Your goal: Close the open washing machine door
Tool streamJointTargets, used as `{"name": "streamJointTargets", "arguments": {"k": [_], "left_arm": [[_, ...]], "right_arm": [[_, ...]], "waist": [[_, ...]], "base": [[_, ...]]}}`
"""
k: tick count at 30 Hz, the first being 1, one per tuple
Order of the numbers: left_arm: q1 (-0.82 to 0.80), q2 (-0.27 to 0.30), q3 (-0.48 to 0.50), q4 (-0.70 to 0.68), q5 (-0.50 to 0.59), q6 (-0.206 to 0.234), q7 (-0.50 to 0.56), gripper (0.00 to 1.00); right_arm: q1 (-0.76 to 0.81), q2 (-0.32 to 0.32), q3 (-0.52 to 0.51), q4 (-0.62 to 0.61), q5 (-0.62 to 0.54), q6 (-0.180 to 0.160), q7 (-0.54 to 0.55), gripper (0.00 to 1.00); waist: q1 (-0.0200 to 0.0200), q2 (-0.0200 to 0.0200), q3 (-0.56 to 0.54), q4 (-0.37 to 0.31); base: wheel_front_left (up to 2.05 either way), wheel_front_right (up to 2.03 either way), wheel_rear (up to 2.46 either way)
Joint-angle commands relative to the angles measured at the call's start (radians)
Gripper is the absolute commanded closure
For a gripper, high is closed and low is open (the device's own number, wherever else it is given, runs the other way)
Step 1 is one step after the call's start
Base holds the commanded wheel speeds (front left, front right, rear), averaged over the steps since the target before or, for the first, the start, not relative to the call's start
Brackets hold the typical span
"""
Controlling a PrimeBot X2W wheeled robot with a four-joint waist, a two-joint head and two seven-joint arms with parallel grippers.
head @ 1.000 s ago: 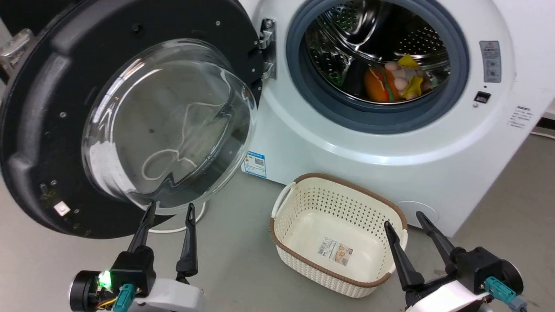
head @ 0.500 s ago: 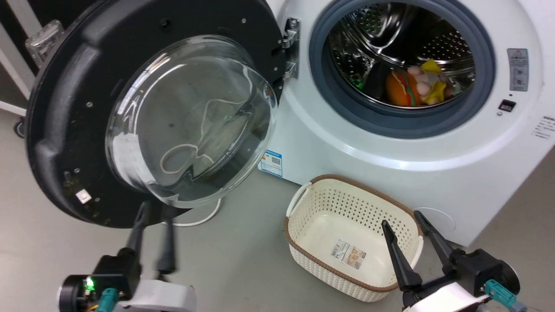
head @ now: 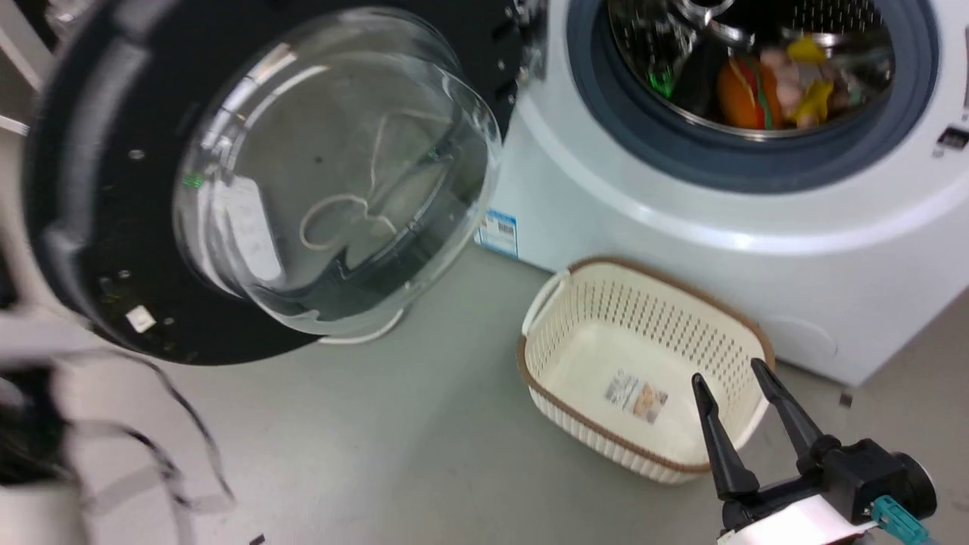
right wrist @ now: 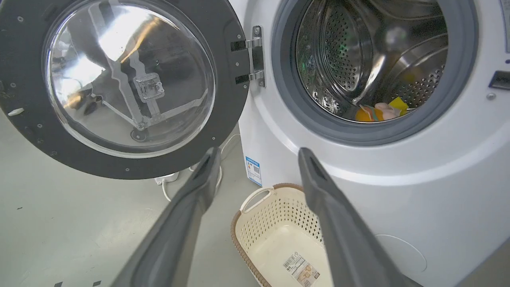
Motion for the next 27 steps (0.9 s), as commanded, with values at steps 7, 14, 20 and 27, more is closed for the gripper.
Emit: {"name": "streamJointTargets", "arguments": {"k": [7,14,20,27], "left_arm": [[-0.251,0.179,0.140,0.232,-0.210,0.071,0.187,1.00],[-0.392,0.247,0.231,0.429,-0.429,0.174,0.450,1.00],[-0.443,0.274,0.274,0.503,-0.586,0.214,0.667,1.00],[-0.375,0.248,0.240,0.442,-0.685,0.184,0.909,1.00]], "right_arm": [[-0.040,-0.032,0.017,-0.010,0.021,0.001,-0.025,0.00],[-0.049,-0.044,0.032,-0.008,0.037,0.001,-0.039,0.00],[-0.054,-0.043,0.027,-0.011,0.042,0.001,-0.052,0.00],[-0.052,-0.038,0.002,-0.005,0.044,0.001,-0.055,0.00]], "waist": [[-0.0001,0.0000,0.093,-0.043],[-0.0001,0.0000,0.112,-0.058],[-0.0001,0.0000,0.122,-0.060],[-0.0001,0.0000,0.113,-0.057]], "base": [[0.00,0.00,0.00],[0.00,0.00,0.00],[0.00,0.00,0.00],[0.00,0.00,0.00]]}}
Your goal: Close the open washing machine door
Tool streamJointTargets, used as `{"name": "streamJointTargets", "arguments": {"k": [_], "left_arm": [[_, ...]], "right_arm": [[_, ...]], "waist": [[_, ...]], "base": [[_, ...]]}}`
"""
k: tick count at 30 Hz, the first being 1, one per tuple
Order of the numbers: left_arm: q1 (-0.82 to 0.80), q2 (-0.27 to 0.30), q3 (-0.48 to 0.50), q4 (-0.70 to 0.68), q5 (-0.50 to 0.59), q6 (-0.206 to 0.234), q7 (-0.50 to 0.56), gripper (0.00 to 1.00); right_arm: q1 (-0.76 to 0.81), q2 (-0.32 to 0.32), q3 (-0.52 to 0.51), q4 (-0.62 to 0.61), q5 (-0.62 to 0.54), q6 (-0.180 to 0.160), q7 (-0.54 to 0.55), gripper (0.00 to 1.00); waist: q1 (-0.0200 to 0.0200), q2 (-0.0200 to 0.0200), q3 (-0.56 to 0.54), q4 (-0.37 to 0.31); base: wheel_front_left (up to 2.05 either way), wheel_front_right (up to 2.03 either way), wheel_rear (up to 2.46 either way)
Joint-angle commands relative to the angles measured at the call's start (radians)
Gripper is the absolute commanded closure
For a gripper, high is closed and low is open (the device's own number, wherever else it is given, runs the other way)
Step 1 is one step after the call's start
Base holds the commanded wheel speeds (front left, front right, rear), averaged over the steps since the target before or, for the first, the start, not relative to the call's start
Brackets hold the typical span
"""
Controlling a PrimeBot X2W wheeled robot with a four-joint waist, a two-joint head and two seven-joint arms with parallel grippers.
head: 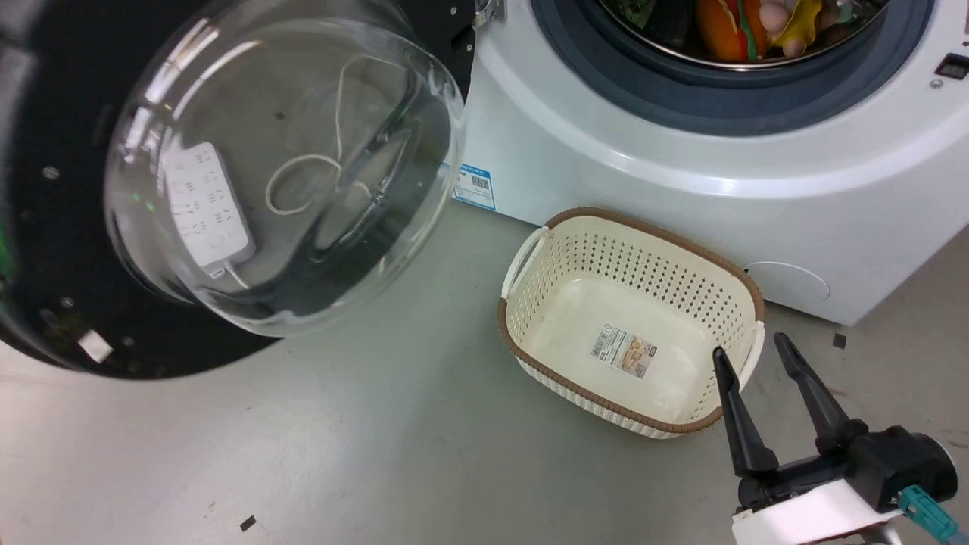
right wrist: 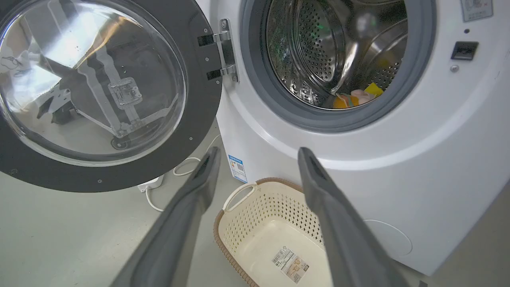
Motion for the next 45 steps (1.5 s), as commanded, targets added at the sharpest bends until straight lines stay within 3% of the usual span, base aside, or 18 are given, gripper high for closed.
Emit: {"name": "streamJointTargets", "arguments": {"k": [1,14,18,19,26,32,34,37,45], "left_arm": [[0.035,-0.030,-0.015,-0.031,-0.032,-0.007,0.063,1.00],[0.251,-0.163,-0.085,-0.328,-0.144,0.056,0.338,1.00],[0.316,-0.229,-0.122,-0.418,-0.157,0.078,0.373,1.00],[0.316,-0.229,-0.122,-0.418,-0.157,0.078,0.373,1.00],[0.447,-0.371,-0.185,-0.549,-0.166,0.062,0.362,1.00],[0.556,-0.423,-0.259,-0.599,-0.247,0.056,0.295,1.00],[0.589,-0.424,-0.314,-0.609,-0.276,0.034,0.253,1.00],[0.627,-0.425,-0.406,-0.623,-0.306,-0.017,0.141,1.00],[0.626,-0.425,-0.625,-0.600,-0.360,-0.066,-0.155,1.00]], "right_arm": [[-0.013,0.000,-0.012,0.001,0.006,0.001,-0.005,0.00],[-0.002,0.043,-0.098,0.018,0.003,0.001,-0.005,0.00],[0.005,0.049,-0.116,0.018,0.008,0.001,-0.005,0.00],[0.005,0.049,-0.116,0.018,0.008,0.001,-0.005,0.00],[0.009,0.051,-0.131,0.017,0.031,0.001,-0.005,0.00],[0.020,0.051,-0.153,0.027,0.027,0.001,-0.005,0.00],[0.015,0.052,-0.159,0.026,0.022,0.001,-0.005,0.00],[0.005,0.052,-0.164,0.024,0.012,0.001,-0.005,0.00],[-0.011,0.052,-0.170,0.010,0.000,0.001,-0.005,0.00]], "waist": [[0.0000,0.0000,-0.009,0.001],[0.0000,0.0000,-0.115,-0.006],[0.0000,0.0000,-0.142,-0.018],[0.0000,0.0000,-0.142,-0.018],[0.0000,0.0000,-0.161,-0.081],[0.0000,0.0000,-0.167,-0.159],[0.0000,0.0000,-0.165,-0.191],[0.0000,0.0000,-0.157,-0.248],[0.0000,0.0000,-0.120,-0.383]], "base": [[0.00,0.00,0.00],[0.00,0.00,0.00],[0.00,0.00,0.00],[0.00,0.00,0.00],[0.00,0.00,0.00],[0.00,0.00,0.00],[0.00,0.00,0.00],[0.00,0.00,0.00],[0.00,0.00,0.00]]}}
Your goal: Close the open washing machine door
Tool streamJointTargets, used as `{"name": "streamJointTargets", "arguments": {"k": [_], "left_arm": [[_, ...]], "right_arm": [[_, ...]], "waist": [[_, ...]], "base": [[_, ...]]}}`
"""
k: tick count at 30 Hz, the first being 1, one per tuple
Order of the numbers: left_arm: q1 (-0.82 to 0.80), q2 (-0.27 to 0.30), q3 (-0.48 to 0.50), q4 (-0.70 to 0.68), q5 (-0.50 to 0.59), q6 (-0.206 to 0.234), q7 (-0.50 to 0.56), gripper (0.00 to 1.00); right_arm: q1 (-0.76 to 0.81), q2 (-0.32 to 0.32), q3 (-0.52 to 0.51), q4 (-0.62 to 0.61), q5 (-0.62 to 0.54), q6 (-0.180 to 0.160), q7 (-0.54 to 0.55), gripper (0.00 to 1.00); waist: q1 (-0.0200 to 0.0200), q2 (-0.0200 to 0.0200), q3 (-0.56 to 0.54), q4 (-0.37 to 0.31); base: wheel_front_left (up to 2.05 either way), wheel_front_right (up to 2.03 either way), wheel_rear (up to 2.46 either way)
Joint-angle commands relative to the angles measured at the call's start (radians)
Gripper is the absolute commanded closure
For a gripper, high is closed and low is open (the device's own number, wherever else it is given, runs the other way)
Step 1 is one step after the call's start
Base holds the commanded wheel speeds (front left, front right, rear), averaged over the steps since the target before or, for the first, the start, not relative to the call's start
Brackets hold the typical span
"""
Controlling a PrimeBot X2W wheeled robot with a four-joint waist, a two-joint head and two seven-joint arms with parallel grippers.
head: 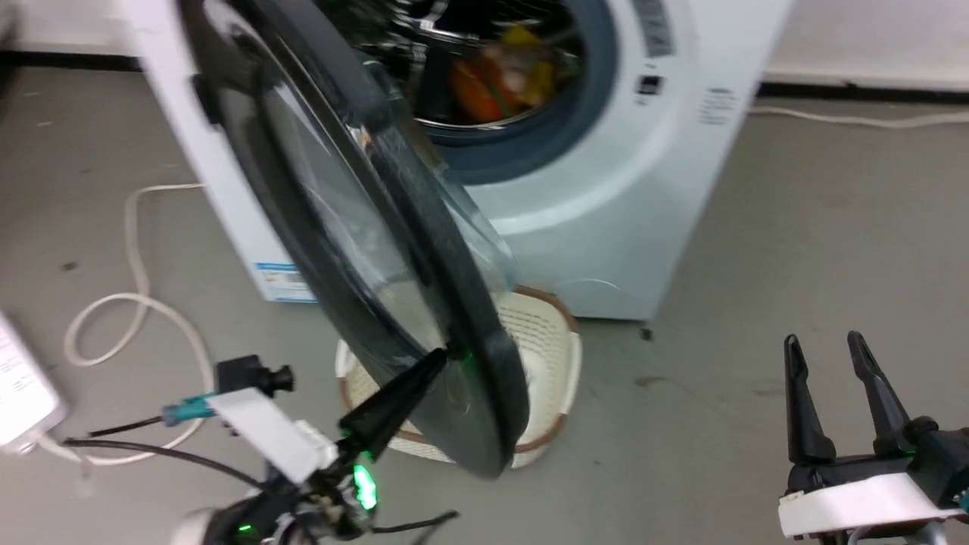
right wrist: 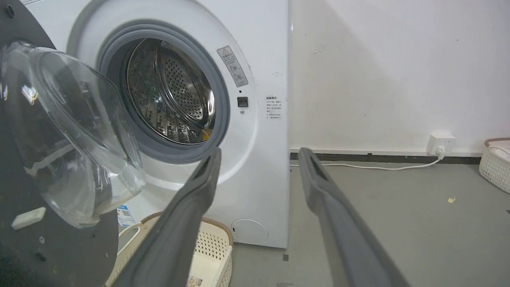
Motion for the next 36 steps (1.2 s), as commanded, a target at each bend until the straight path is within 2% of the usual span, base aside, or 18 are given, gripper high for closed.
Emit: {"name": "streamJointTargets", "arguments": {"k": [1,11,19,25,29,32,36], "left_arm": [[-0.020,-0.001,-0.031,0.016,-0.011,-0.015,-0.040,1.00],[-0.237,-0.002,-0.196,0.235,-0.089,-0.101,-0.354,1.00],[-0.489,-0.002,-0.277,0.475,-0.149,-0.144,-0.616,1.00],[-0.652,-0.002,-0.312,0.658,-0.197,-0.178,-0.748,1.00],[-0.683,-0.002,-0.342,0.721,-0.212,-0.193,-0.773,1.00],[-0.668,-0.002,-0.355,0.726,-0.199,-0.196,-0.783,1.00],[-0.559,0.026,-0.362,0.625,-0.129,-0.197,-0.799,1.00]], "right_arm": [[-0.015,0.002,-0.001,-0.007,-0.003,0.001,-0.004,0.00],[-0.051,0.002,0.025,-0.016,0.011,0.001,-0.004,0.00],[-0.078,0.002,0.035,-0.010,0.039,0.001,-0.004,0.00],[-0.089,0.002,0.046,-0.003,0.052,0.001,-0.004,0.00],[-0.089,0.002,0.050,0.002,0.056,0.001,-0.004,0.00],[-0.081,0.002,0.045,0.003,0.050,0.001,-0.004,0.00],[-0.056,0.002,0.042,0.003,0.032,0.001,-0.004,0.00]], "waist": [[0.0000,-0.0002,0.028,-0.059],[0.0000,-0.0002,0.119,-0.215],[0.0000,-0.0002,0.191,-0.293],[0.0000,-0.0002,0.207,-0.315],[0.0000,-0.0002,0.199,-0.309],[0.0000,-0.0002,0.174,-0.289],[0.0000,-0.0002,0.102,-0.260]], "base": [[0.00,0.00,0.00],[0.00,0.00,0.00],[0.00,0.00,0.00],[0.00,0.00,0.00],[0.00,0.00,0.00],[0.00,0.00,0.00],[0.00,0.00,0.00]]}}
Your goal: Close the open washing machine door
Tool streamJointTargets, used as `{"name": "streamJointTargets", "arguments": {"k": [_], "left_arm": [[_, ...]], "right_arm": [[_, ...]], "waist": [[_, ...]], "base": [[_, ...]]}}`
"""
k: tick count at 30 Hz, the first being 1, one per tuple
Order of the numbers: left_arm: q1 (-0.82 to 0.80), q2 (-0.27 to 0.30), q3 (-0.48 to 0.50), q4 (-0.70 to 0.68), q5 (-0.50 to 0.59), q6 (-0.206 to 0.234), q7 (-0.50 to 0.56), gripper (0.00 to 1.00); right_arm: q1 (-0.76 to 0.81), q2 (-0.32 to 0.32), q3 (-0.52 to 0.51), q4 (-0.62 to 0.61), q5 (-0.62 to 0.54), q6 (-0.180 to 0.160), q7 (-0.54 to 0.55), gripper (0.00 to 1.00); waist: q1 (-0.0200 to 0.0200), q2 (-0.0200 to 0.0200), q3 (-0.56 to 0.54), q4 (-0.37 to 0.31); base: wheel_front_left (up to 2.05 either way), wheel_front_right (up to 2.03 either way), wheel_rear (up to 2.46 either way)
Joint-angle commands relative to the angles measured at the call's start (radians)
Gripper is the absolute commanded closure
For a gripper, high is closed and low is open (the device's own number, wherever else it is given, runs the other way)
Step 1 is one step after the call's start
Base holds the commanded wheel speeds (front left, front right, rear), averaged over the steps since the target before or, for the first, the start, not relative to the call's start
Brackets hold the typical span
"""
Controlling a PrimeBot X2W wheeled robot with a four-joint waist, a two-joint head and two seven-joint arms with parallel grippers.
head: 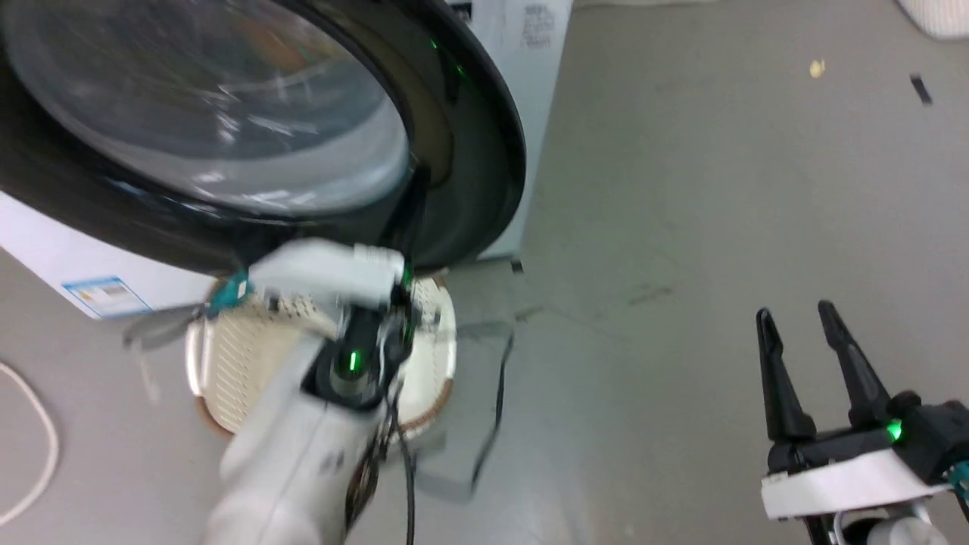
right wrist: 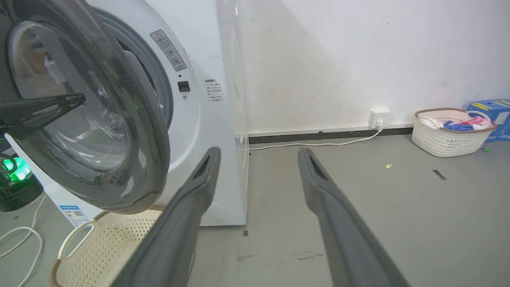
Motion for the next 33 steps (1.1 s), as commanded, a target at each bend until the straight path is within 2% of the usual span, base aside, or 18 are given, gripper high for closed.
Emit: {"name": "streamJointTargets", "arguments": {"k": [1,6,9,10,11,13,15,18,23,27,31,33], "left_arm": [[0.045,0.014,-0.002,-0.018,0.014,-0.004,-0.009,1.00],[0.236,0.085,-0.013,-0.158,0.092,-0.004,-0.042,1.00],[0.329,0.143,-0.039,-0.198,0.187,-0.004,-0.082,1.00],[0.353,0.163,-0.047,-0.205,0.234,-0.004,-0.099,0.67],[0.376,0.182,-0.052,-0.206,0.287,-0.004,-0.113,0.00],[0.411,0.222,-0.069,-0.195,0.425,0.008,-0.128,0.00],[0.437,0.245,-0.050,-0.194,0.585,0.042,-0.134,0.00],[0.495,0.224,0.047,-0.248,0.823,0.069,-0.134,0.00],[0.606,0.168,0.172,-0.378,1.161,0.089,-0.135,0.00],[0.682,0.121,0.251,-0.476,1.341,0.087,-0.135,0.00],[0.748,0.077,0.302,-0.519,1.442,0.074,-0.135,0.00],[0.772,0.076,0.304,-0.516,1.499,0.066,-0.135,0.00]], "right_arm": [[0.012,0.001,-0.004,-0.003,-0.007,0.001,-0.004,0.00],[0.046,0.001,-0.008,-0.017,-0.040,0.001,-0.004,0.00],[0.073,0.001,-0.005,-0.017,-0.053,0.001,-0.004,0.00],[0.082,0.001,-0.005,-0.017,-0.056,0.001,-0.004,0.00],[0.089,0.001,-0.004,-0.017,-0.058,0.001,-0.004,0.00],[0.104,0.001,-0.001,-0.019,-0.061,0.001,-0.004,0.00],[0.116,0.001,-0.005,-0.022,-0.067,0.001,-0.004,0.00],[0.131,0.001,0.002,-0.024,-0.065,0.001,-0.004,0.00],[0.147,0.001,0.011,-0.025,-0.063,0.001,-0.004,0.00],[0.158,0.001,0.027,-0.018,-0.066,0.001,-0.004,0.00],[0.169,0.001,0.039,-0.010,-0.068,0.001,-0.004,0.00],[0.175,0.001,0.042,-0.005,-0.068,0.001,-0.004,0.00]], "waist": [[0.0000,-0.0001,-0.046,0.031],[0.0000,-0.0001,-0.126,0.087],[0.0000,-0.0001,-0.167,0.128],[0.0000,-0.0001,-0.179,0.143],[0.0000,-0.0001,-0.190,0.157],[0.0000,-0.0001,-0.209,0.184],[0.0000,-0.0001,-0.219,0.212],[0.0000,-0.0001,-0.233,0.250],[0.0000,-0.0001,-0.244,0.302],[0.0000,-0.0001,-0.250,0.333],[0.0000,-0.0001,-0.256,0.356],[0.0000,-0.0001,-0.257,0.362]], "base": [[0.00,0.00,0.00],[0.00,0.00,0.00],[0.00,0.00,0.00],[0.00,0.00,0.00],[0.00,0.00,0.00],[0.00,0.00,0.00],[0.00,0.00,0.00],[0.00,0.00,0.00],[0.00,0.00,0.00],[0.00,0.00,0.00],[0.00,0.00,0.00],[0.00,0.00,0.00]]}}
